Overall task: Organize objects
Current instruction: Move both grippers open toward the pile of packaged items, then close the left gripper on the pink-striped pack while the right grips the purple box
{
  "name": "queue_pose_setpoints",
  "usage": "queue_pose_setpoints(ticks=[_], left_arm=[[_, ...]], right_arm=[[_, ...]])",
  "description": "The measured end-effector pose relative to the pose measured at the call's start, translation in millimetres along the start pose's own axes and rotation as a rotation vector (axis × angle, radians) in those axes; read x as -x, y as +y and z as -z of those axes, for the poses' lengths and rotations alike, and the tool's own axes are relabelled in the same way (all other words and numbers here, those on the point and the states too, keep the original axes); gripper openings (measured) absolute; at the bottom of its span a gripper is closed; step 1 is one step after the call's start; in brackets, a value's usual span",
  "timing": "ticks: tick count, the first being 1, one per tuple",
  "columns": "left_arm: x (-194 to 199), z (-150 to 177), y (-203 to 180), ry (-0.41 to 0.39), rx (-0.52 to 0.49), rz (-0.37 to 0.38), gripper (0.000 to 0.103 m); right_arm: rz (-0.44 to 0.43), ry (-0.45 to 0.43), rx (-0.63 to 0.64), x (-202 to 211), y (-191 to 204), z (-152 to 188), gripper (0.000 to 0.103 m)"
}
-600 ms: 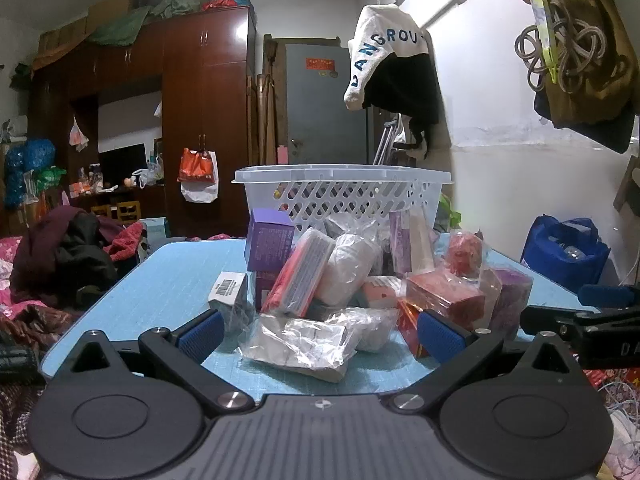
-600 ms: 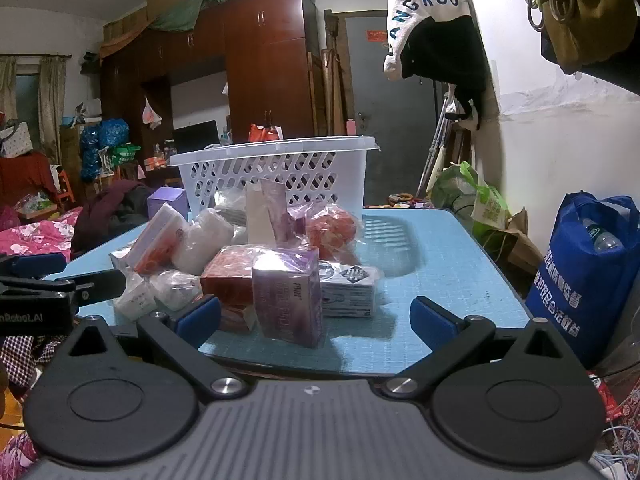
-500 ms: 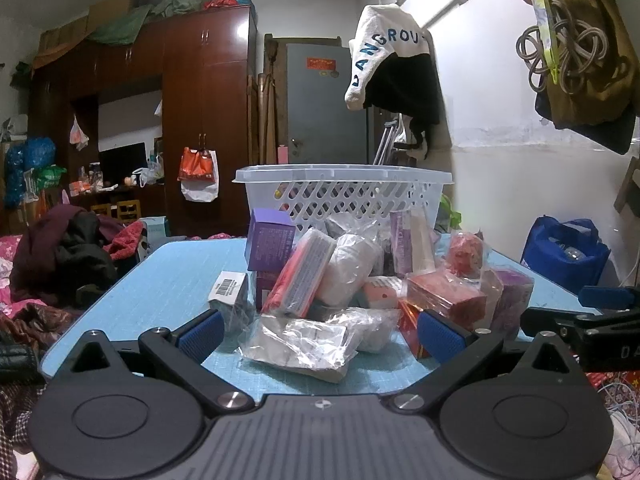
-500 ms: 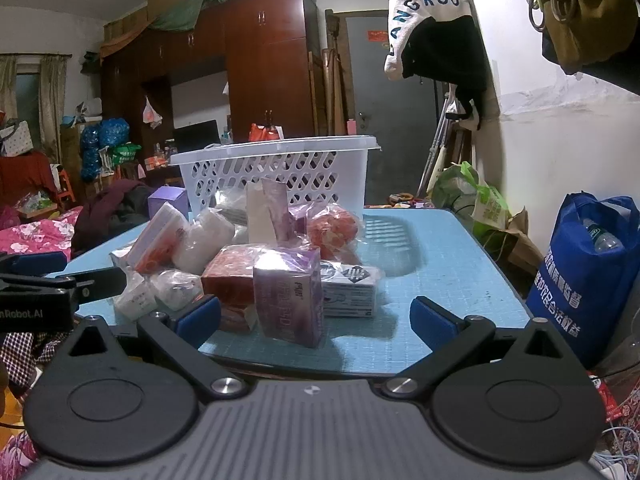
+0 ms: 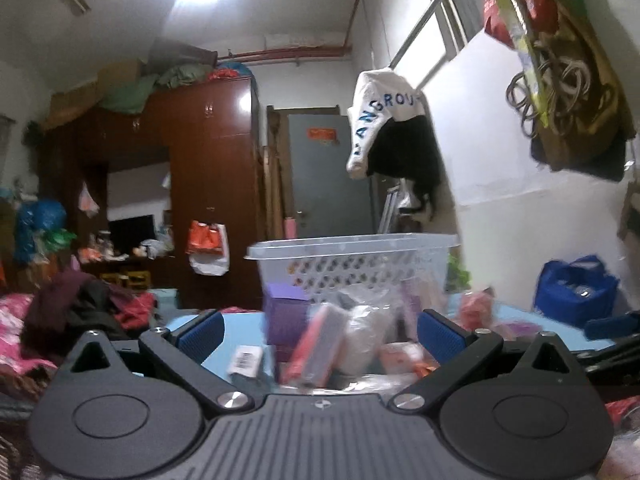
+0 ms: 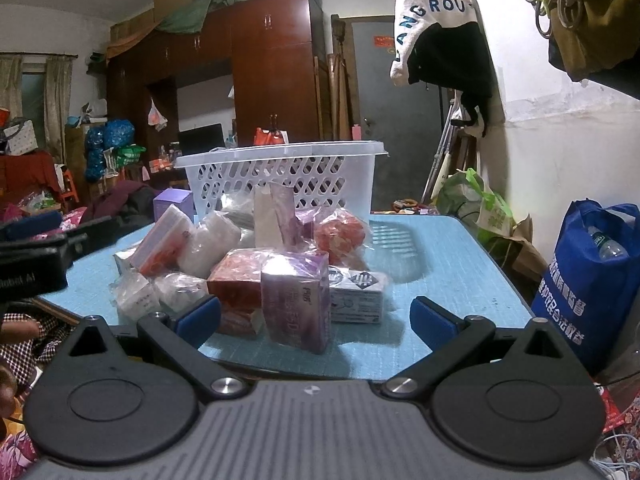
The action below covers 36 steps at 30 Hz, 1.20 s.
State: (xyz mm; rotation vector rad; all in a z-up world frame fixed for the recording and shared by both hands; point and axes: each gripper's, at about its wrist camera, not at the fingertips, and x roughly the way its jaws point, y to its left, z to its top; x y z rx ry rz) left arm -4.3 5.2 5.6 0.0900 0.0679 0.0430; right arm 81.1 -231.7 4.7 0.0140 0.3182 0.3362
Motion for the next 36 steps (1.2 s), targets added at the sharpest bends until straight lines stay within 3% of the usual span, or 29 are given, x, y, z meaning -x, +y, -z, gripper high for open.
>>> queue_pose_setpoints(ticks=[6,12,15,21,23,29,31,35,36], left_arm=[[-20.7,-2.0,24.9,0.141,0.086,0.061,0.103],[-27.5,9.7,28.9,0.177,0.066,0.100,0.102],[-34.5,10.8,24.1,0.176,0.048,0.099,0.095],[-61.5,9.2,19.3,0.190,0.040,0.110,0.081],[-70.4,11.2,18.2,0.204,0.040,0.113,0.079],[-84.6,18.9,14.8,0.232,0.027,0.109,0.069],[-87.9,21.2,14.5,0.245,0.028,0.117,0.060],[-90.7,22.6,14.3,0.248,0.024,0.117,0.052],[-91.2,22.3,14.5,0.247,0.022,0.113,0.045]], right_arm=[[-0.005,-0.007,0.007,-6.1,0.2,0.3,0.103],[0.006,0.011,0.039,-16.2,8.2,3.1,0.103],[0.002,-0.001,0.045,-17.2,9.3,3.2,0.102],[-0.004,-0.011,0.033,-24.1,6.5,0.8,0.086],[-0.006,-0.001,0.024,-29.0,4.8,0.8,0.074],[-0.031,0.027,0.010,-36.3,2.3,4.0,0.051],[-0.032,0.027,0.010,-36.1,2.3,4.3,0.050],[-0.029,0.022,0.016,-33.9,3.2,4.8,0.050],[-0.028,0.020,0.016,-33.5,3.2,4.7,0.050]])
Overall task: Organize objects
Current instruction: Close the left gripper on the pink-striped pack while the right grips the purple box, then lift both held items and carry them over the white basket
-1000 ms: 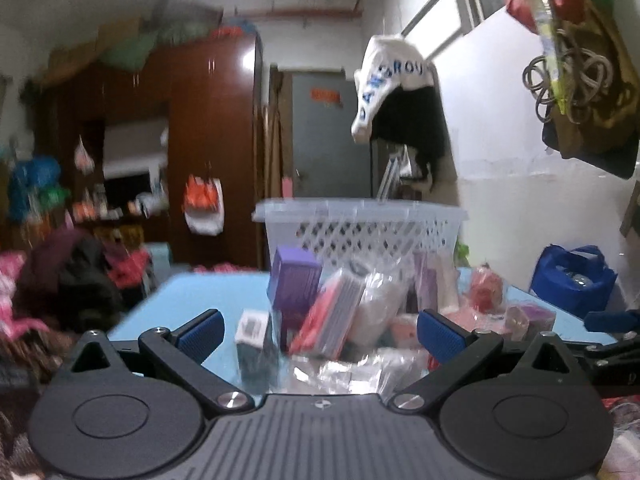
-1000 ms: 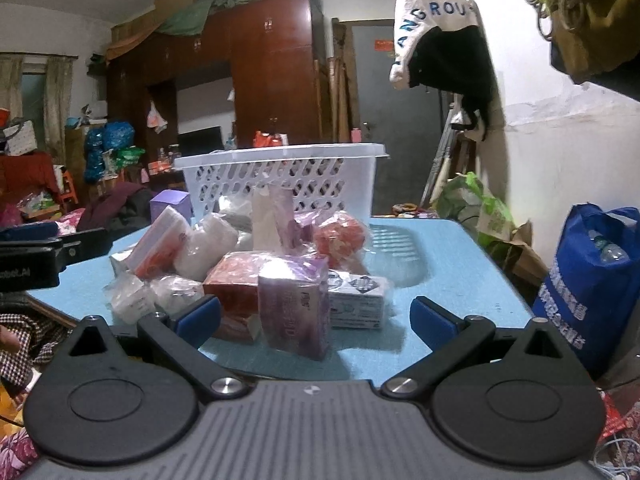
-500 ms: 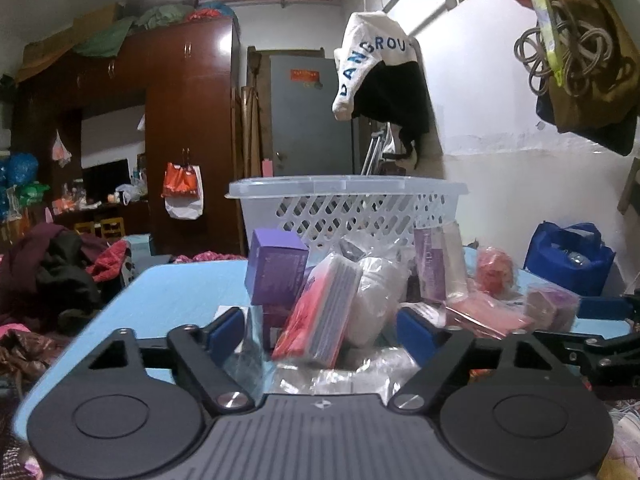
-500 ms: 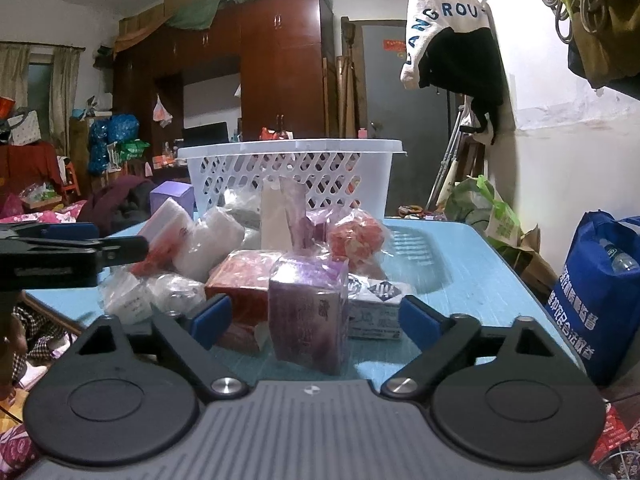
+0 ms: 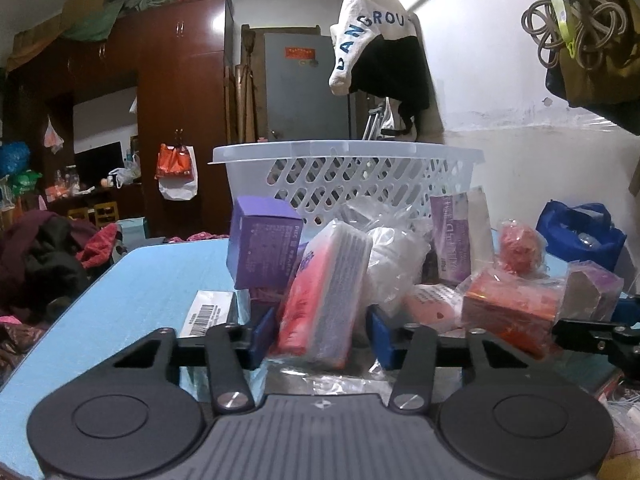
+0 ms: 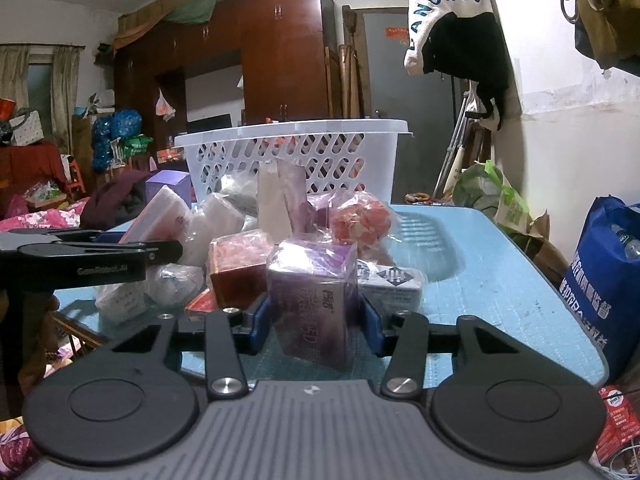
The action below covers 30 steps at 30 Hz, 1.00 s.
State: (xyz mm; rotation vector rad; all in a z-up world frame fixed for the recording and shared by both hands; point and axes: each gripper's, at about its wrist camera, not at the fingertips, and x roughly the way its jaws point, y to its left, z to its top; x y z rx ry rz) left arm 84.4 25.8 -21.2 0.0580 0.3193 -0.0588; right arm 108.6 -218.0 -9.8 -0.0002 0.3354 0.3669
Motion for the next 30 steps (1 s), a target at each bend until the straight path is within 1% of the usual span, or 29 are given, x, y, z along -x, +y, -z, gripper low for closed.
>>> queue_pose_setpoints(ticks=[1,7,18,22,27,30], left_arm=[[0.3,0.1,0.4,0.001,-0.003,-0.008,0.042],[4.3,0.5,5.6,-0.018,0.011,0.003,0.036],[14.5,-4.0,7.3,-0.083,0.018,0.004,0.034],[17.0,-10.5,9.5,-0.100,0.027,0.006,0.034],[18.0,-24.8,13.9,-0.115,0.039,0.010,0.034],[13.7,-42.5,19.8,-0.118,0.062,0.042,0.034]], right_arm=[[0.001,-0.003,-0.001,0.7,-0.1,0.6,0.050],[0.014,-0.033,0.008,8.7,1.6,-1.7,0.050],[0.023,-0.051,0.008,10.1,-2.6,-10.4,0.050],[0.021,-0.070,0.007,10.6,-5.8,-23.4,0.050],[0.007,-0.078,0.001,3.6,-12.3,-48.6,0.050],[-0.017,-0.067,-0.011,-7.6,-17.7,-65.6,0.050]])
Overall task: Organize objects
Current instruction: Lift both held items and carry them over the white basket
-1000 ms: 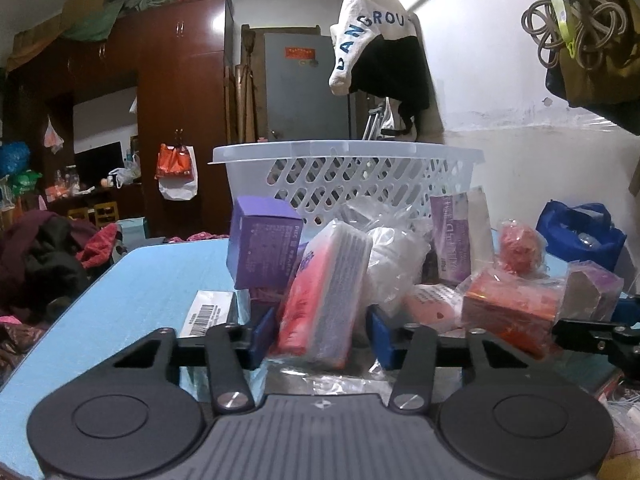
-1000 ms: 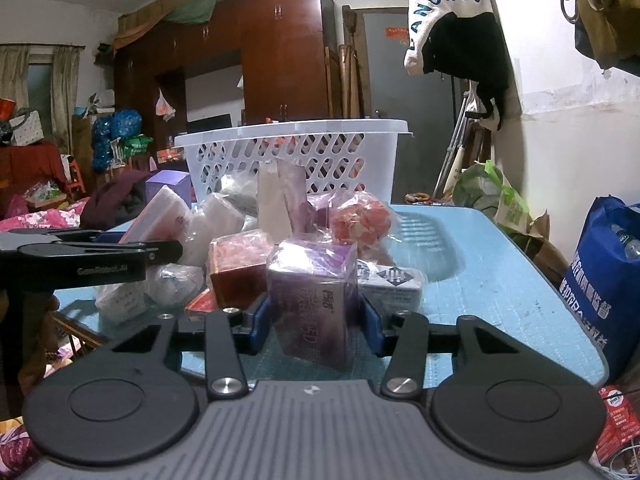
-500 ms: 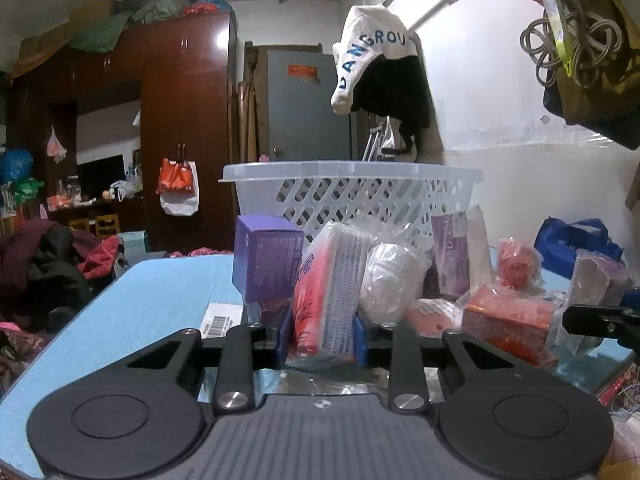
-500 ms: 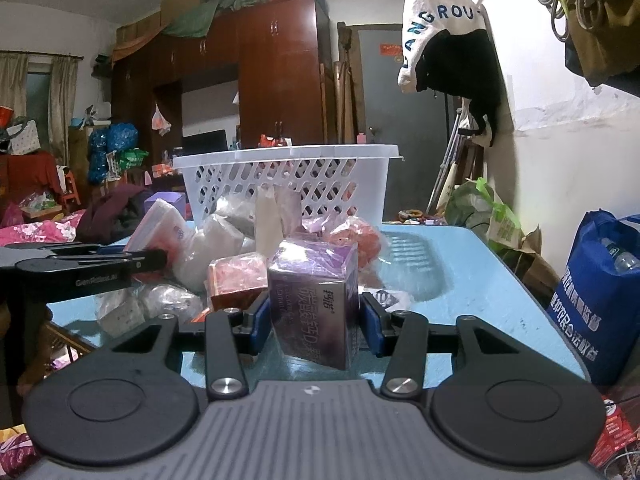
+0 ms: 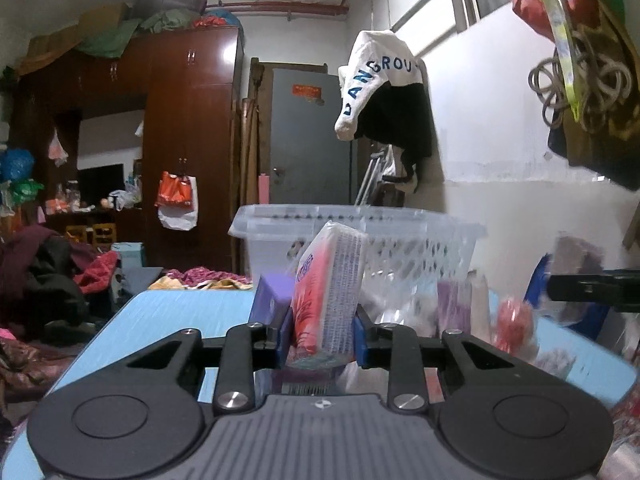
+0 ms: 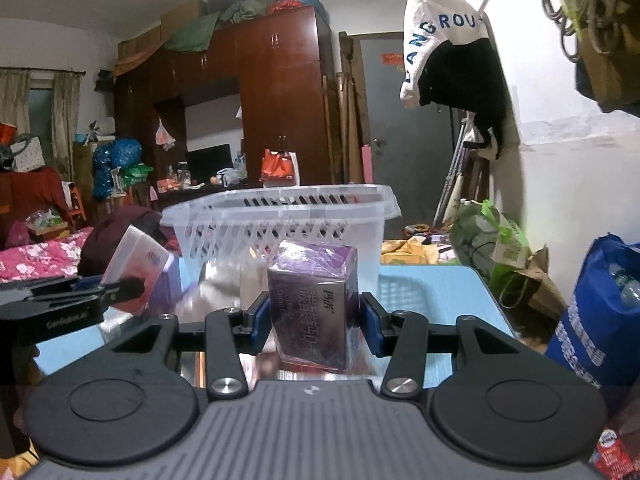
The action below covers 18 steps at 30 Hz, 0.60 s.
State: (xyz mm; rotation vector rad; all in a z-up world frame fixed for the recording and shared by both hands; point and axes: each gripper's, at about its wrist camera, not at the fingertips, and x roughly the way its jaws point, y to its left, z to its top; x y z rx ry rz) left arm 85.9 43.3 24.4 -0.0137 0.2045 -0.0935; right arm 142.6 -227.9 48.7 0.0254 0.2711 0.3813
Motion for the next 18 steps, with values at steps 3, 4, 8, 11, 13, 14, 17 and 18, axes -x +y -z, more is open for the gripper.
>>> queue_pose_setpoints(ticks=[3,4,8,11,13,14,17,18], left_arm=[[-13.3,-36.0,2.4,-0.004,0.020,0.037,0.034],[-20.9,-50.0,2.9,-0.001,0.027,0.047,0.034],[-57.2,-92.7,1.5,0.001,0.022,0.013,0.034],[-95.6,-111.5,2.3,0.062,0.034,-0.001,0.035],[-120.3,-114.0,4.0,0.120,0.046,-0.004,0.035],[-129.6,-114.4,4.4,0.136,0.049,-0.011,0.035],[-146.5,-112.7,5.2,0.168,0.042,-0.015,0.038],[-149.6,-111.9,4.3,0.176,0.030,-0.019,0.051]], right_arm=[[-0.020,0.004,-0.001,-23.2,-4.1,-32.2,0.050],[-0.024,0.012,0.011,-41.2,-5.9,-52.6,0.050],[0.015,0.018,0.060,-75.3,-3.3,-82.6,0.050],[0.038,0.046,0.099,-106.4,-3.1,-95.3,0.050],[0.039,0.066,0.109,-121.6,-4.1,-94.5,0.050],[0.047,0.081,0.121,-128.1,-3.9,-92.4,0.050],[0.071,0.095,0.161,-139.4,-2.7,-87.5,0.050],[0.076,0.088,0.168,-140.0,-1.7,-87.3,0.051]])
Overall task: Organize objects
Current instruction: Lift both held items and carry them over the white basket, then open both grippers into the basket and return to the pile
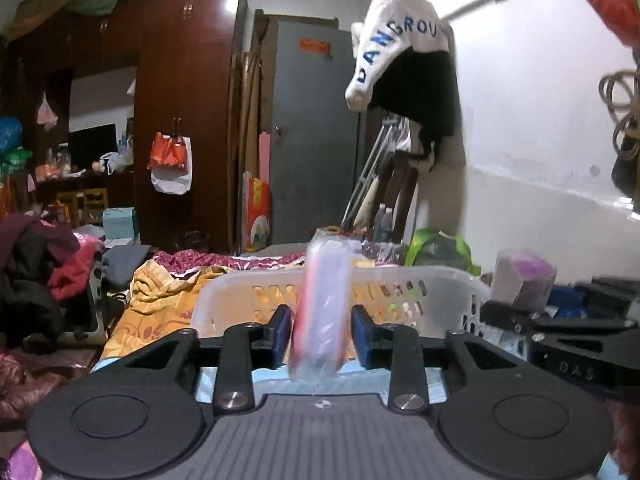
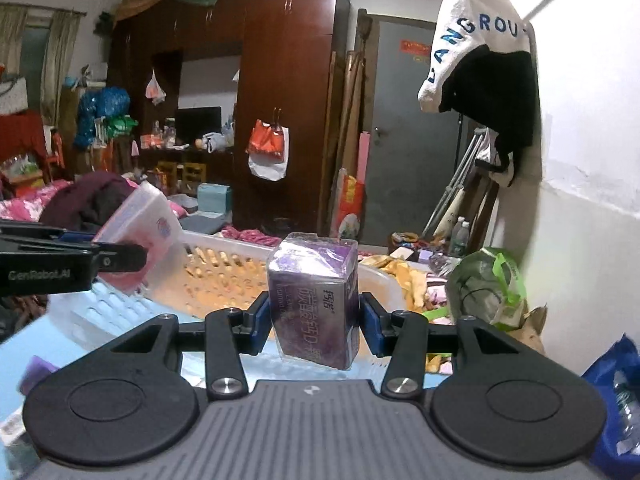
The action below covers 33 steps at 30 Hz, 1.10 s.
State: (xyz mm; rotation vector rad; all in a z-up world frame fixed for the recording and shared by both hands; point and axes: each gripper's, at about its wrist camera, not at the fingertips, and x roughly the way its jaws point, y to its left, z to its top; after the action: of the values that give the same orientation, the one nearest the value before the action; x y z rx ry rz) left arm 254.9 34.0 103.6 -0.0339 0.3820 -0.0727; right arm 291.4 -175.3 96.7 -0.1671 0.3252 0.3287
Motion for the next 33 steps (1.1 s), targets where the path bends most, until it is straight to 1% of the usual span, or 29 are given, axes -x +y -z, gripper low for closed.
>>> queue_pose_setpoints(ticks=[1,2,3,4,5,6,7,8,10,11,13,14,15,18,19,21,23,25,26,29,33], left_arm=[[-1.8,0.7,-0.3,0.005,-0.006,-0.015,0.061],[1.7,3.4,0.5,-0.007,-0.009,-0.036,0.063],[7.0,5.4,-0.4,-0.030,-0.018,-0.057,0.063],[16.4,9.2,-1.5,-0.055,-0.037,-0.070,0.064],[28.6,13.9,-2.3,-0.077,-0.053,-0.074,0.065],[40.8,17.5,-3.7,-0.097,-0.064,-0.073,0.068],[57.6,26.3,-3.1,-0.117,-0.076,-0.066,0.075],[74.9,37.2,-1.4,-0.131,-0.083,-0.054,0.077],[109.8,68.3,3.0,-0.162,-0.081,-0.026,0.087],[123.6,84.0,4.7,-0.168,-0.087,-0.011,0.087],[147.2,116.2,7.7,-0.187,-0.082,-0.013,0.087],[155.6,130.8,9.2,-0.194,-0.076,-0.019,0.087],[161.8,144.7,10.8,-0.191,-0.057,-0.027,0.087],[173.7,174.5,10.2,-0.178,-0.045,-0.021,0.087],[175.4,180.4,10.3,-0.177,-0.040,-0.028,0.087],[175.6,188.5,7.9,-0.172,-0.059,-0.014,0.087],[171.3,193.9,3.4,-0.155,-0.087,-0.028,0.087],[164.1,197.8,1.4,-0.134,-0.112,-0.017,0.087],[160.5,199.8,0.7,-0.126,-0.115,-0.014,0.087],[154.5,199.3,1.0,-0.138,-0.112,0.012,0.088],[150.0,199.8,3.6,-0.126,-0.102,0.036,0.088]], right_arm=[[-0.002,-0.004,0.006,2.7,1.9,1.7,0.061],[-0.002,-0.004,0.006,2.7,1.9,1.7,0.081],[-0.012,-0.004,0.002,4.6,1.1,1.6,0.088],[-0.022,-0.034,-0.014,18.3,-1.5,2.1,0.093],[-0.022,-0.034,-0.014,18.3,-1.5,2.1,0.097],[-0.028,-0.044,-0.026,26.9,-3.5,3.3,0.099],[-0.029,-0.054,-0.040,39.7,-5.6,7.6,0.103],[-0.026,-0.069,-0.059,53.2,-9.2,12.9,0.103],[-0.046,-0.093,-0.097,81.9,-16.7,34.4,0.103],[-0.060,-0.091,-0.112,96.1,-19.1,50.1,0.103],[-0.064,-0.094,-0.141,115.4,-20.5,81.0,0.103],[-0.049,-0.078,-0.148,128.1,-16.3,113.8,0.103],[-0.049,-0.078,-0.148,128.1,-16.3,113.8,0.103],[-0.044,-0.056,-0.179,131.2,-15.3,137.7,0.103],[-0.042,-0.056,-0.183,132.4,-15.1,144.3,0.103],[-0.030,-0.070,-0.211,133.6,-18.5,150.9,0.103],[-0.061,-0.063,-0.236,130.6,-21.2,156.1,0.103],[-0.085,-0.033,-0.209,123.7,-17.7,159.0,0.103],[-0.088,-0.031,-0.198,121.7,-15.7,159.5,0.103],[-0.103,-0.016,-0.189,117.1,-12.3,162.2,0.103],[-0.091,0.018,-0.169,105.9,-4.5,166.9,0.103]])
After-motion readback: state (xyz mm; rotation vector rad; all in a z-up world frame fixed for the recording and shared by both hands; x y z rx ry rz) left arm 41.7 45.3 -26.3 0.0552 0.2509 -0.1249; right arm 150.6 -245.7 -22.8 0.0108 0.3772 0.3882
